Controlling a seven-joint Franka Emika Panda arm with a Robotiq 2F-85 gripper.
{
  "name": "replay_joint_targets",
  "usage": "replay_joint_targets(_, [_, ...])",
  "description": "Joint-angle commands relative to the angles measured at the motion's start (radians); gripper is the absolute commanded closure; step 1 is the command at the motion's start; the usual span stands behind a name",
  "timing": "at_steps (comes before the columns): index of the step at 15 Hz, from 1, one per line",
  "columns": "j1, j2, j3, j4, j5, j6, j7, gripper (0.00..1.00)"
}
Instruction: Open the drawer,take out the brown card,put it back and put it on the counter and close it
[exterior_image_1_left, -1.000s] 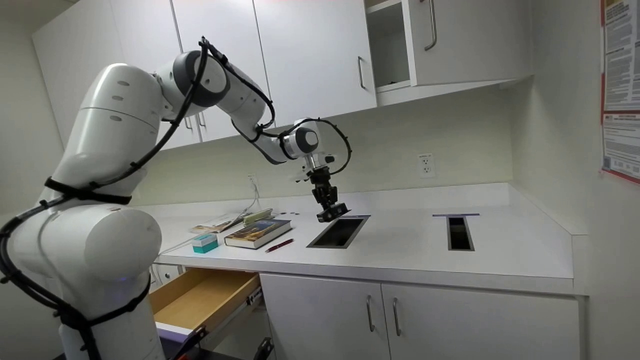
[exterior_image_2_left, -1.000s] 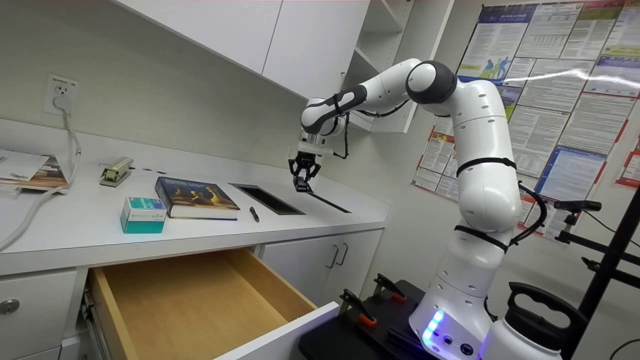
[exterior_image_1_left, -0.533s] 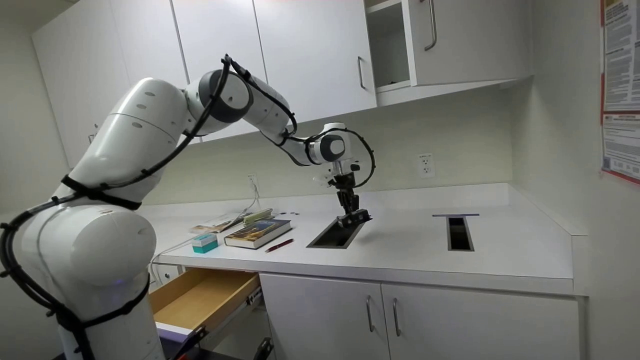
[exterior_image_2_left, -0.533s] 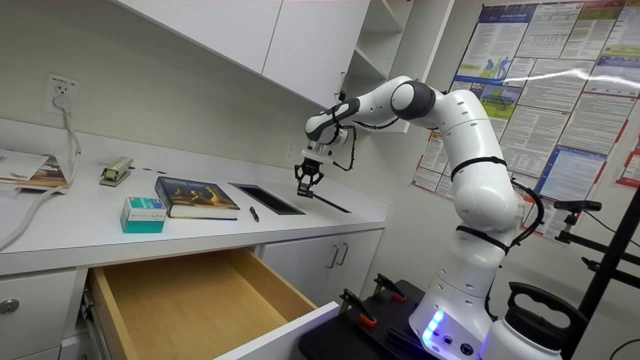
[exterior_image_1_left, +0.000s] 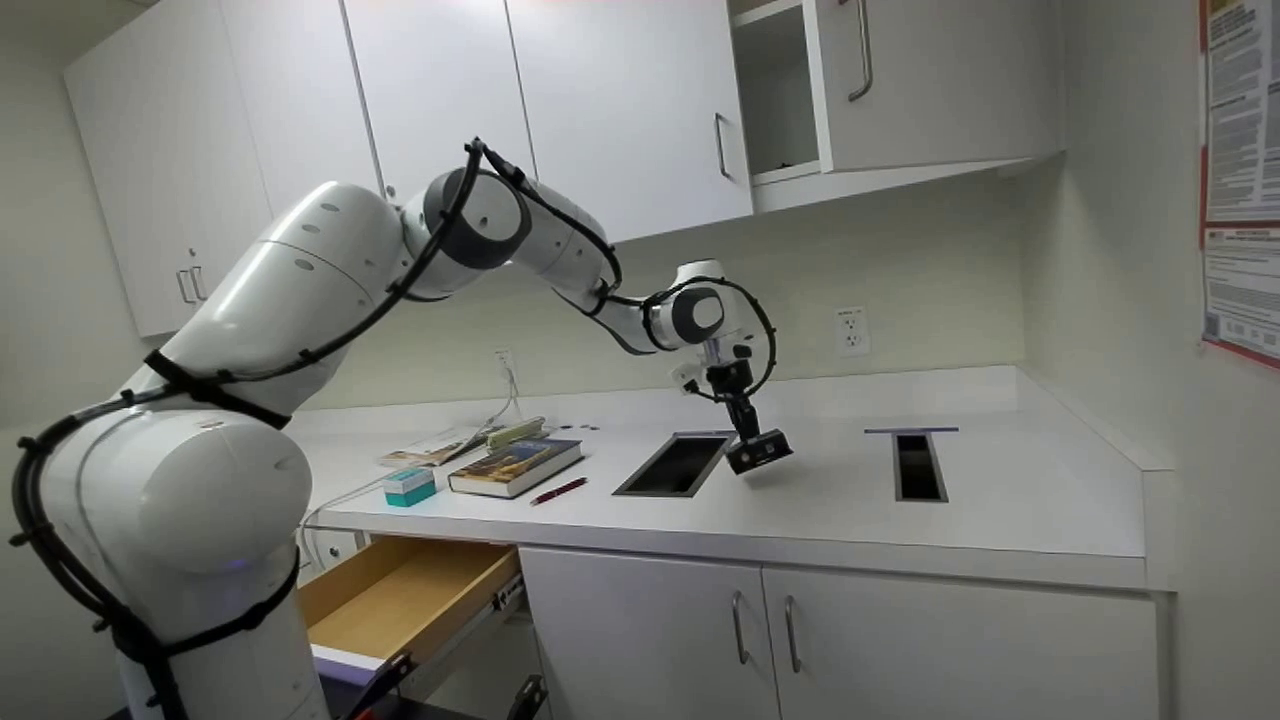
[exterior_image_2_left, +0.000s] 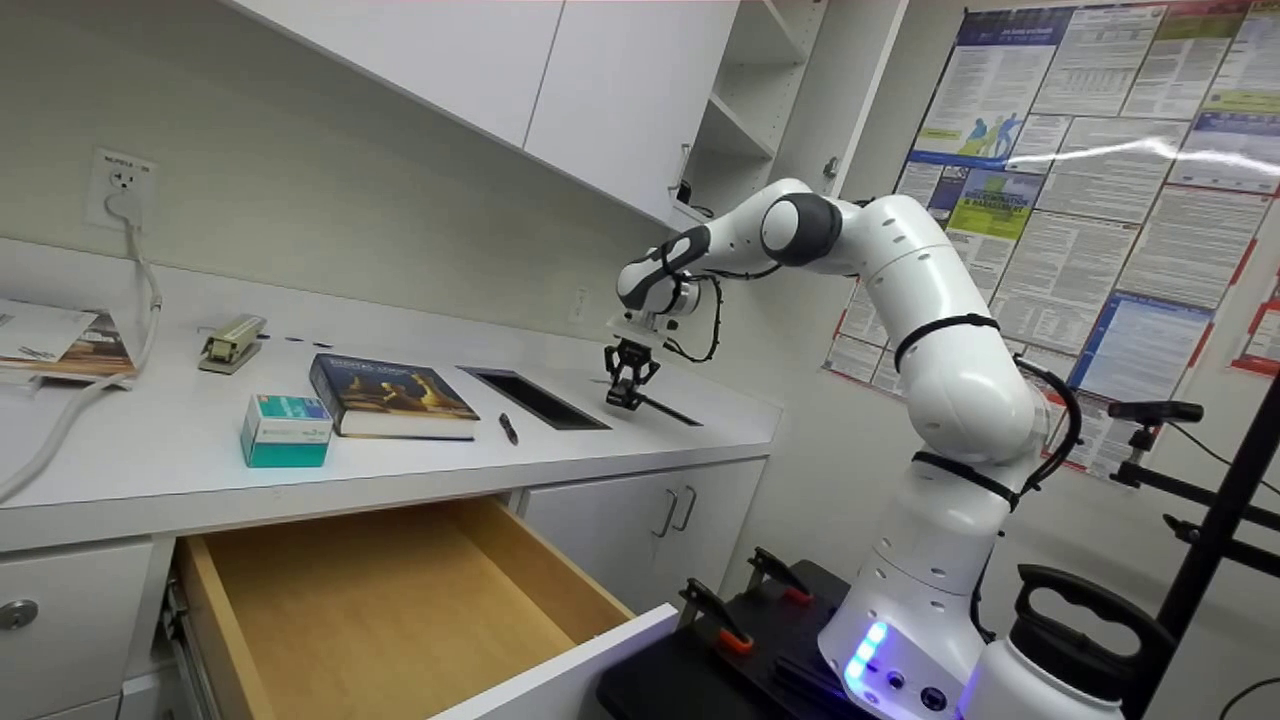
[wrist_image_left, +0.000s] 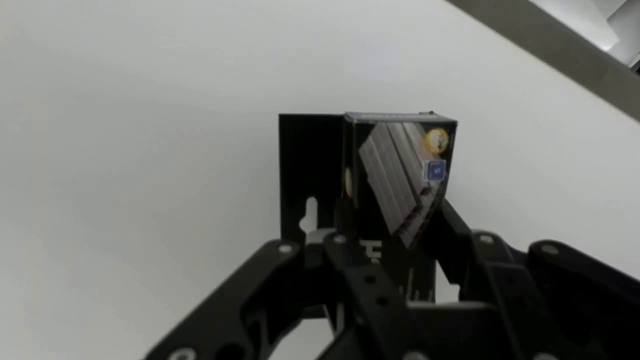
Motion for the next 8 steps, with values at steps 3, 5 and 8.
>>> replay_joint_targets(3, [0.002, 0.058, -0.029, 0.062, -0.007, -0.018, 0.118, 0.34])
replay_joint_targets(5, [-0.002, 0.043, -0.012, 0.052, 0.0, -0.017, 0.104, 0.2])
replay_joint_targets(8, [0.0, -0.009, 0.012, 0.02, 0.009, -0.012, 0.07, 0.01])
